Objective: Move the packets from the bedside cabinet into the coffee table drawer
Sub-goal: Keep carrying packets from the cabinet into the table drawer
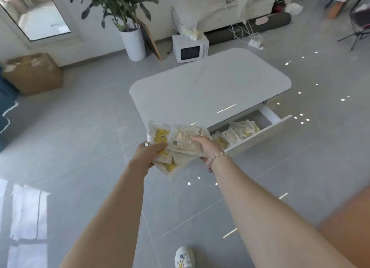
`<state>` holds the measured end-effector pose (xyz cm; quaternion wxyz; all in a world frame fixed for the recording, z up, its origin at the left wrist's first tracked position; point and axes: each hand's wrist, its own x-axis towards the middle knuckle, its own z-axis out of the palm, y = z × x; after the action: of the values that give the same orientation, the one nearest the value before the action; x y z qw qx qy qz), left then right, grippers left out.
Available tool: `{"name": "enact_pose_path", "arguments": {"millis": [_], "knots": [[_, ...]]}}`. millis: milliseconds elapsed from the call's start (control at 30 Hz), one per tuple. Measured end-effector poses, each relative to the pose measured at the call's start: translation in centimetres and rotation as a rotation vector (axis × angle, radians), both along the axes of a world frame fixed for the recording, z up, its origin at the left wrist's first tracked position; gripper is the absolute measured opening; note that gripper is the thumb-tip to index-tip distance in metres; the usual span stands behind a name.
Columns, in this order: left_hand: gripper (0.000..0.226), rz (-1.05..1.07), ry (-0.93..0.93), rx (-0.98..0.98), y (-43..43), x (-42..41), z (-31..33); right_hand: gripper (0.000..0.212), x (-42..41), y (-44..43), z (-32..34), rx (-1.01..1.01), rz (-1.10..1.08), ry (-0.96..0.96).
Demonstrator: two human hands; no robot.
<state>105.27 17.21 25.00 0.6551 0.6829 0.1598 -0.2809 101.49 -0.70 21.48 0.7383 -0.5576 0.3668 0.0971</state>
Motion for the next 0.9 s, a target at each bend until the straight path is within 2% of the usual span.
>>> {"name": "enact_pose_path", "arguments": {"millis": [167,267,367,633,700,833,900], "knots": [[0.032,-0.137,0.006,0.017,-3.8,2.0,-0.6,0.028,-1.0,-3.0,0.1,-0.051,-0.153,0.034],[0.035,-0.195,0.016,0.027,-6.0,2.4,-0.9,0.030,-1.7,-4.7,-0.3,-0.045,-0.231,0.049],[0.032,-0.254,0.025,0.025,-8.3,2.4,-1.1,0.017,-2.4,-6.5,-0.6,-0.033,-0.293,0.054],[0.039,-0.309,0.060,0.051,-15.1,3.0,-1.7,0.017,-3.2,-12.3,-1.6,0.054,-0.404,0.024],[0.040,-0.313,0.065,0.059,-17.4,3.3,-1.7,0.022,-2.8,-14.5,-1.6,0.080,-0.425,0.019],[0.036,-0.318,0.057,0.037,-23.0,3.9,-1.6,0.058,-2.1,-19.8,-1.3,0.121,-0.455,-0.019],[0.034,-0.311,0.063,0.026,-26.2,3.9,-1.7,0.066,-1.8,-22.8,-1.9,0.114,-0.462,-0.030]]}}
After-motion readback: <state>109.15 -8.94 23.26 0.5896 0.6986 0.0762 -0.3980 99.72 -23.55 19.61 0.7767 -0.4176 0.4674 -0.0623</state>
